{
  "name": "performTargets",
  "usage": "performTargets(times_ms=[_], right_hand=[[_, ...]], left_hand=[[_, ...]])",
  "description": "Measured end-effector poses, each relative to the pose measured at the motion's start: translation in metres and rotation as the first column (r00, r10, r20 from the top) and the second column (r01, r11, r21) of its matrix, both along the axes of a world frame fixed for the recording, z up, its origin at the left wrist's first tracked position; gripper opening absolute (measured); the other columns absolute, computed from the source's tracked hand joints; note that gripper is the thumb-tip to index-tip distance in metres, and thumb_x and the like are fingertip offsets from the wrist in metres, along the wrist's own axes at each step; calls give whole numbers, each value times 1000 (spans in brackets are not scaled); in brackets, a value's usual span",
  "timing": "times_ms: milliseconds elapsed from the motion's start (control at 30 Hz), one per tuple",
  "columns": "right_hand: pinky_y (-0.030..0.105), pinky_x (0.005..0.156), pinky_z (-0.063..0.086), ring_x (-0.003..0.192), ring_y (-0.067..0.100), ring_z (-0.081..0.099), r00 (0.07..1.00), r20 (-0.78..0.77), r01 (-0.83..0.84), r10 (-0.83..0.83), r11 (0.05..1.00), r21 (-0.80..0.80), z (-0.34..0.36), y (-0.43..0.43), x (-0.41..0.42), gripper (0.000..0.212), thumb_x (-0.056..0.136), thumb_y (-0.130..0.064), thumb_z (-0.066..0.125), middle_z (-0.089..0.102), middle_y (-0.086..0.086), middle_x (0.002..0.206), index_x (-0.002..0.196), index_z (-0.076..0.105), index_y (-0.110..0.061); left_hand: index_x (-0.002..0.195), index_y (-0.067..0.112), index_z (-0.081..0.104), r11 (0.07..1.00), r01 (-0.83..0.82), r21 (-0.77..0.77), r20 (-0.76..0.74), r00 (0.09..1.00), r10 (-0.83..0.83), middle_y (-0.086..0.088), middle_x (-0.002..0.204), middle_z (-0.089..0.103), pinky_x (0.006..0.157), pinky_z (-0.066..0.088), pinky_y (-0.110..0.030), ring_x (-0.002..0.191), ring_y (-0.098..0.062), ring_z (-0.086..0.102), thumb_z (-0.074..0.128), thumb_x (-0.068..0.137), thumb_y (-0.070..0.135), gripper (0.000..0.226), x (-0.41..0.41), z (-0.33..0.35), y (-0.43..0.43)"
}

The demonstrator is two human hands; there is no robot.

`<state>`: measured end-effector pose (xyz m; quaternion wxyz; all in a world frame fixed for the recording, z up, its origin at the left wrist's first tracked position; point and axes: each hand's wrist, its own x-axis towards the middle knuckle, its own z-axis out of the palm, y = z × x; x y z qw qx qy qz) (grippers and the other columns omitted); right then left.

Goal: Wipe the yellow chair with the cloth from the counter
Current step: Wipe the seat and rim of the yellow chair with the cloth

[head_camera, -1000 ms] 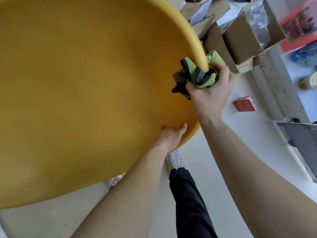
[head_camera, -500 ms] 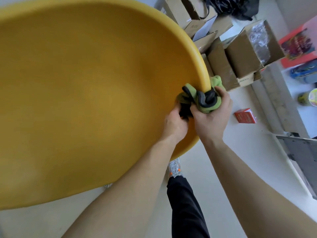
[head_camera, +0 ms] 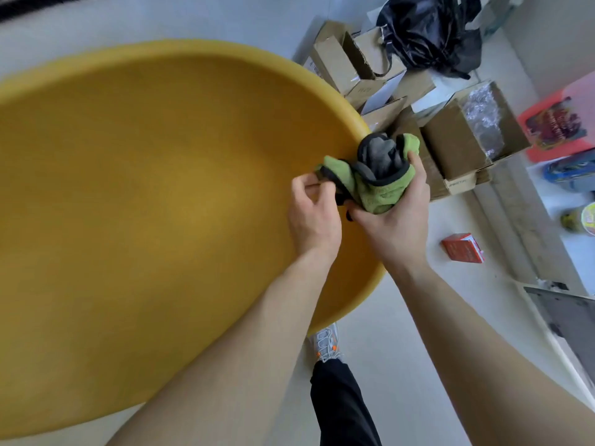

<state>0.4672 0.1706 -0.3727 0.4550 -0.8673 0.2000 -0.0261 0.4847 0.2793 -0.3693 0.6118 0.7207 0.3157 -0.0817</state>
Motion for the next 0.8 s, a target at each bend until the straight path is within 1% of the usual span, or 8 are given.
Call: performTargets(times_ms=[167, 267, 367, 467, 633, 700, 767, 800], right_hand=[[0, 104, 20, 137, 4, 28, 990, 141, -14, 2, 996, 86, 26, 10, 16, 117, 71, -27, 90, 31, -5, 142, 157, 13, -11], [7, 108, 24, 141, 10, 30, 969, 206, -157, 139, 985, 75, 49, 10, 32, 108, 73, -24, 86, 36, 1, 143, 156, 19, -6], [8, 108, 29, 131, 1, 37, 962, 147, -251, 229, 956, 149, 66, 0, 47, 117, 60, -32, 92, 39, 0, 133, 155, 26, -12], [27, 108, 44, 126, 3, 50, 976, 115, -213, 185, 919, 331, 70, -11, 59, 121, 47, -56, 94, 48, 4, 134, 147, 40, -16], [26, 85, 56, 101, 4, 64, 964, 143, 97, -222, 800, 592, 92, -20, 78, 48, 86, -31, 72, 62, 3, 116, 126, 56, -10], [35, 97, 53, 108, 12, 61, 931, 142, 184, -337, 766, 615, 86, -25, 88, 36, 88, -29, 64, 61, 4, 119, 121, 59, -16], [21, 101, 46, 113, 11, 55, 979, 50, 158, -198, 890, 428, 65, -24, 88, 37, 91, -28, 61, 56, 2, 127, 128, 59, -22], [12, 99, 42, 112, 8, 54, 996, -35, 92, -85, 935, 341, 51, -22, 82, 38, 95, -27, 59, 56, -2, 128, 133, 58, -21]], left_hand=[[138, 38, 39, 963, 207, -172, 79, 977, -196, 14, 117, 57, 85, 50, -22, 104, -2, 57, 65, 90, 50, 56, 21, 41, -1], [123, 26, 57, 941, 301, -156, 169, 946, -275, 5, 113, 68, 79, 52, -21, 98, -4, 65, 75, 87, 32, 41, 33, 47, 16], [102, 20, 65, 922, 162, -353, 151, 982, -115, -2, 93, 71, 67, 51, -36, 83, -18, 66, 68, 86, 34, 21, 51, 52, 31], [113, 7, 63, 846, 29, -532, 48, 999, -4, -10, 108, 72, 88, 56, -44, 99, -25, 70, 68, 89, 38, 39, 62, 51, 41], [132, 5, 59, 746, -34, -665, -16, 999, 31, -15, 127, 69, 103, 50, -47, 115, -31, 68, 73, 72, 67, 87, 82, 61, 57], [124, 6, 63, 841, -69, -536, -63, 997, 41, -11, 117, 73, 87, 59, -40, 100, -23, 73, 78, 72, 61, 77, 83, 54, 66], [116, 13, 63, 993, 71, -93, -188, 978, -88, -7, 112, 69, 79, 60, -41, 92, -25, 68, 75, 83, 48, 50, 80, 42, 69], [114, 21, 61, 957, 232, 173, -283, 943, -178, -6, 116, 62, 80, 56, -42, 100, -30, 63, 71, 87, 44, 37, 75, 37, 68]])
